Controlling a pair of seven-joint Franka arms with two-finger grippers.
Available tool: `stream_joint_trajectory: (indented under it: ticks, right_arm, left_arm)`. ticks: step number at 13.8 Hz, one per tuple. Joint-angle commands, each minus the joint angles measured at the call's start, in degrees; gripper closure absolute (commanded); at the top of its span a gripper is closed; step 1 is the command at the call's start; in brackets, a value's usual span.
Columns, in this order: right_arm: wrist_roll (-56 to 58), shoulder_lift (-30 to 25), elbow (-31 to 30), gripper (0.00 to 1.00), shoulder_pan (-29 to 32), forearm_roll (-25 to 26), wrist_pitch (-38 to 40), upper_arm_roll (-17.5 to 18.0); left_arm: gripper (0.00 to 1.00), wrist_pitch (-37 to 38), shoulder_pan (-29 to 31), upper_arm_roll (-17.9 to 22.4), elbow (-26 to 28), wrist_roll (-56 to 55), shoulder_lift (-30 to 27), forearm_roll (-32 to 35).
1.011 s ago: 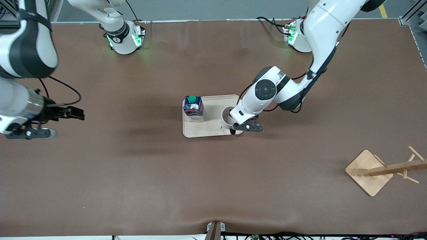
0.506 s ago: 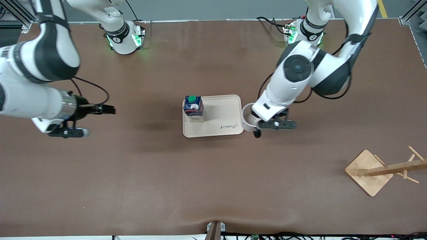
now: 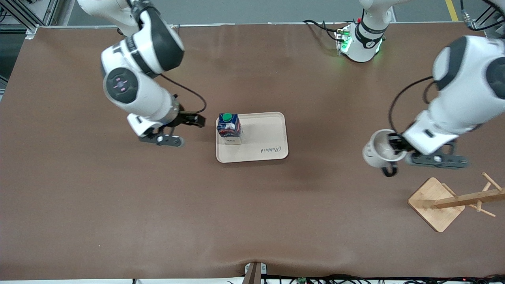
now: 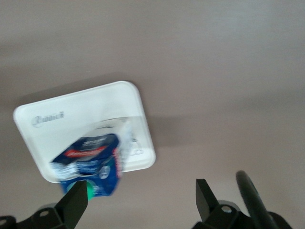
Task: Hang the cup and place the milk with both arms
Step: 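Lift the mug with the left gripper while the right gripper grasps milk, then carry the mug to the tree while the right gripper carries milk away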
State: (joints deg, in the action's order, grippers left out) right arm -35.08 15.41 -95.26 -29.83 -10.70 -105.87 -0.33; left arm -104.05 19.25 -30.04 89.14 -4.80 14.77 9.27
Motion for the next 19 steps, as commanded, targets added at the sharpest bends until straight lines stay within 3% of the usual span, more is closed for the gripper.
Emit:
stream_joint_trajectory:
  ticks: [1,5,7,11,15,16,17,18,19]
  right_arm:
    - [-7.15,-0.47,-3.44,0.00,-5.05,-0.90,-7.93,-0.72]
    - [-11.58,2.51,-3.97,0.00,-9.81,0.50,-11.11,-0.90]
    - [-11.68,3.48,-4.15,0.00,-9.99,4.09,-11.55,-0.81]
    - [-12.20,4.79,-4.76,0.00,-10.78,5.08,-13.21,-0.98]
    - [-15.98,5.94,-9.24,0.00,-13.49,5.17,-21.21,-0.98]
    - [-15.98,6.12,-9.25,0.07,-13.42,5.17,-21.40,-0.98]
    - [-15.98,6.03,-9.07,0.61,-13.07,5.17,-20.79,-0.98]
    - [-15.98,5.86,-8.81,1.00,-12.46,5.08,-20.35,-0.98]
    - [-15.29,5.51,-8.11,1.00,-11.67,5.08,-18.95,-1.07]
  left_arm:
    - [1.00,1.30,5.07,-0.54,-0.64,7.14,-0.10,-0.04]
    - [1.00,0.87,12.29,-0.45,-3.35,23.76,2.00,-0.21]
    - [1.00,0.60,13.09,-0.45,-5.37,26.50,3.94,-0.22]
    - [1.00,-1.59,15.89,-0.37,-6.70,32.21,6.58,-0.21]
    - [1.00,-2.04,17.48,-0.45,-6.70,34.94,7.37,-0.22]
    - [1.00,-2.12,17.74,-0.45,-6.70,35.30,7.37,-0.21]
    - [1.00,-2.73,17.83,-0.45,-6.70,35.30,7.46,-0.30]
    - [1.00,-3.44,17.83,-0.45,-6.70,35.30,7.38,-0.30]
    - [1.00,-3.53,17.83,-0.45,-6.70,35.30,7.37,-0.39]
